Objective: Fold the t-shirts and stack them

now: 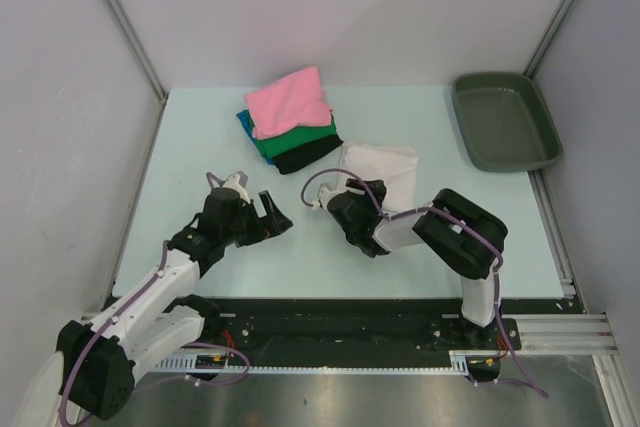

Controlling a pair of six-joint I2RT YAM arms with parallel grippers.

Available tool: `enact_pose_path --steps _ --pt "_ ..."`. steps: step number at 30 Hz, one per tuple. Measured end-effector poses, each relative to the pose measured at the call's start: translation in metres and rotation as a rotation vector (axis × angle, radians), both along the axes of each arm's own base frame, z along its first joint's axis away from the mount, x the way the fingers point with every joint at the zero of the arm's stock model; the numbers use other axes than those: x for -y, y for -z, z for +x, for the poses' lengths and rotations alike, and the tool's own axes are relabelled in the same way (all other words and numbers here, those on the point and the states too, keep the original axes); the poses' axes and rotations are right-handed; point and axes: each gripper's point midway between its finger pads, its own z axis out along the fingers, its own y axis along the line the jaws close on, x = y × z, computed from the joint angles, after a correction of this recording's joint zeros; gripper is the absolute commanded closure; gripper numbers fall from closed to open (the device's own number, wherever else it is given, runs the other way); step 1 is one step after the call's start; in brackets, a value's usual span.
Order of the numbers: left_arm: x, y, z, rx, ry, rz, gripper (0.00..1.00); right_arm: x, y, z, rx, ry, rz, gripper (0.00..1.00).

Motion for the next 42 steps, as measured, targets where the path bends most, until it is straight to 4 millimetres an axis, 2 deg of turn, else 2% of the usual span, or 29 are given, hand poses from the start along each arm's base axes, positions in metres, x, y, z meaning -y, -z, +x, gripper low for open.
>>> enact_pose_path --steps 1,3,4,5,10,14,19,25,29,36,42 --pt "0.001 0.001 0.000 -0.004 0.002 0.000 0.00 0.001 0.002 0.003 -0.009 0.001 0.005 0.63" --pt "0.002 0.004 0.001 -0.013 0.006 0.000 0.00 0.004 0.013 0.007 -0.046 0.003 0.028 0.90" --pt "0.003 0.005 0.001 -0.016 0.009 -0.001 0.00 0.005 0.020 0.008 -0.071 -0.001 0.028 1.00" --pt "0.004 0.006 0.001 -0.021 0.014 -0.004 0.00 0.009 0.027 0.008 -0.087 0.007 0.015 1.00" --pt "0.008 0.006 -0.001 -0.030 0.034 -0.020 0.00 0.012 0.025 0.013 -0.090 0.047 0.055 1.00" --pt "0.011 0.008 -0.007 -0.027 0.051 -0.047 0.00 0.010 0.023 0.001 -0.116 0.057 0.106 1.00" --pt "0.015 0.023 -0.026 -0.065 0.064 -0.118 0.00 -0.003 0.020 -0.049 -0.168 0.011 0.126 1.00" --pt "0.028 0.058 -0.060 -0.182 0.070 -0.294 0.00 -0.020 0.010 -0.114 -0.199 -0.068 0.156 1.00" --pt "0.039 0.053 -0.064 -0.191 0.094 -0.383 0.00 -0.023 0.008 -0.148 -0.202 -0.097 0.157 1.00" --pt "0.049 0.051 -0.065 -0.224 0.098 -0.449 0.00 -0.025 0.004 -0.189 -0.185 -0.146 0.142 1.00" --pt "0.069 0.053 -0.075 -0.294 0.150 -0.487 0.00 -0.028 -0.013 -0.199 -0.152 -0.166 0.194 1.00"
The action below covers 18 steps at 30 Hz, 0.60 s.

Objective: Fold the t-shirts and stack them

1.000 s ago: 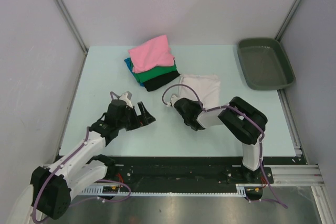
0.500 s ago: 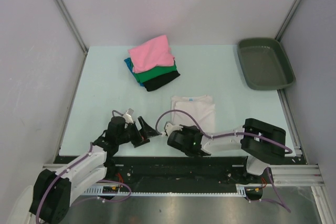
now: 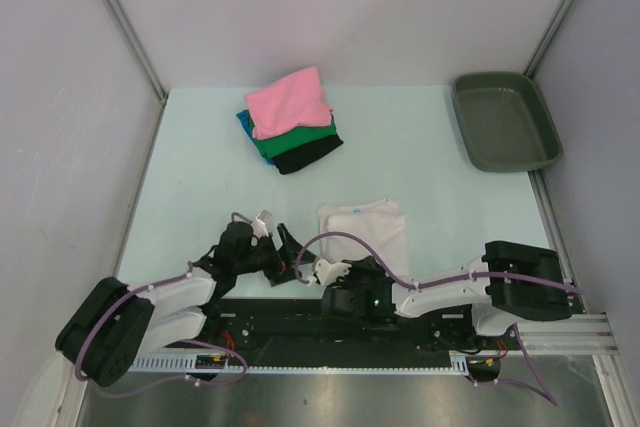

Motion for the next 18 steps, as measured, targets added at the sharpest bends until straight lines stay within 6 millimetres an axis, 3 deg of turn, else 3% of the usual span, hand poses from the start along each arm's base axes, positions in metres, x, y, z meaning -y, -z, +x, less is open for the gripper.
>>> enact_pose_path --steps 5,10,18 --pt "0.022 -0.006 -0.006 -0.032 0.065 -0.026 0.00 0.003 -0.010 -0.001 0.020 0.001 0.010 1.00" --pt "0.040 -0.017 0.001 -0.028 0.089 -0.054 0.00 0.002 -0.016 -0.004 0.022 -0.011 0.016 1.00" --pt "0.066 -0.009 -0.001 -0.097 0.123 -0.072 0.00 0.001 -0.017 -0.008 0.021 -0.020 0.016 1.00"
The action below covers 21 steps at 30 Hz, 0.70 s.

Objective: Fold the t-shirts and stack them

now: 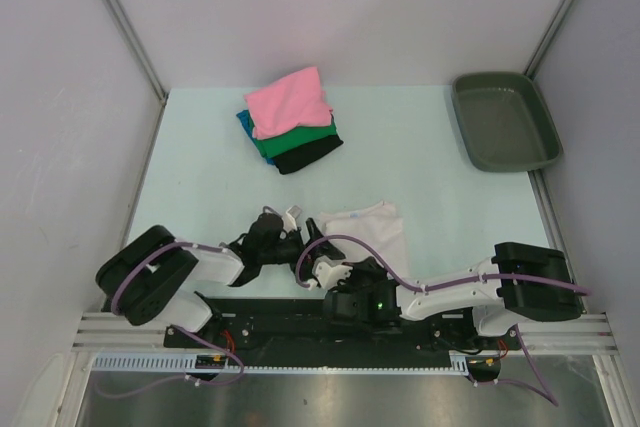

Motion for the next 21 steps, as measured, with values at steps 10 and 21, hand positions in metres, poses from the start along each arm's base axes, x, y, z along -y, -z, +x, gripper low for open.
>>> enact_pose_path --steps 10,21 --pt "0.026 0.008 0.011 -0.039 0.007 -0.031 0.00 0.000 0.000 -0.002 -0.002 -0.003 0.004 1.00" --pt "0.056 0.008 0.037 -0.019 0.033 -0.082 0.19 -0.003 -0.004 -0.011 -0.005 -0.020 0.030 1.00"
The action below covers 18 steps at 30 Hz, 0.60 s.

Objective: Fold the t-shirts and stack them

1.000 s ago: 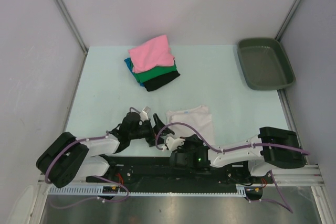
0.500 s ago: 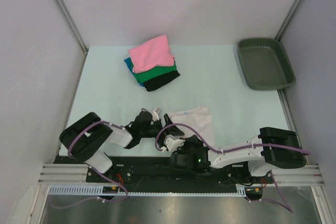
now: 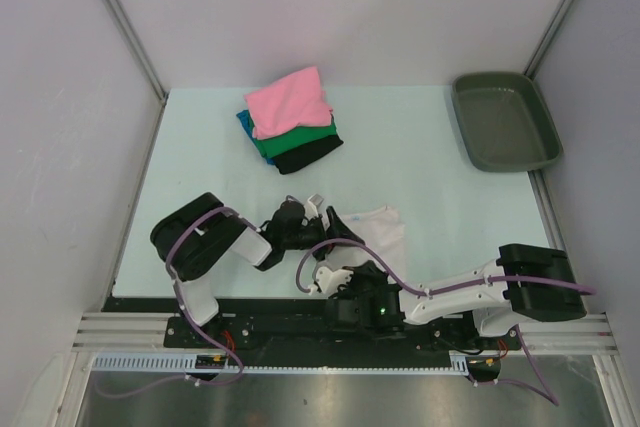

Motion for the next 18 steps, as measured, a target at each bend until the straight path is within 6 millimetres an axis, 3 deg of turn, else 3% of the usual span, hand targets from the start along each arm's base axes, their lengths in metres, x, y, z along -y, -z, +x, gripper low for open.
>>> enact_pose_path --steps 2,3,6,7,10,12,13,14,15,18 --pt "0.000 0.004 0.001 0.002 0.003 0.005 0.36 0.000 0.000 0.000 0.002 0.000 0.000 1.00" --pt "0.000 0.006 0.001 0.000 0.004 0.008 0.50 0.000 0.000 -0.001 0.003 0.000 0.001 1.00" --pt "-0.002 0.014 0.001 -0.005 0.008 0.026 0.74 0.000 -0.001 -0.002 0.004 -0.003 -0.001 1.00" --pt "-0.003 0.016 0.000 -0.008 0.013 0.028 1.00 0.000 -0.001 -0.002 0.003 -0.002 -0.001 1.00" --pt "-0.002 0.015 0.002 -0.005 0.032 0.018 1.00 -0.003 -0.004 -0.004 0.000 -0.001 0.011 1.00" --pt "-0.001 0.011 0.005 0.008 0.047 0.007 1.00 -0.005 -0.006 -0.006 0.002 0.001 0.016 0.94" --pt "-0.001 0.009 0.008 0.015 0.053 0.005 1.00 -0.006 -0.006 -0.006 0.004 0.002 0.019 0.84" --pt "-0.001 0.007 0.010 0.020 0.057 0.005 1.00 -0.005 -0.006 -0.007 0.006 0.003 0.016 0.35" --pt "-0.001 0.004 0.013 0.028 0.064 0.005 1.00 -0.006 -0.007 -0.007 0.007 0.006 0.014 0.01" --pt "-0.001 -0.007 0.033 0.076 0.054 0.023 1.00 -0.011 -0.015 -0.010 0.014 0.016 0.028 0.00"
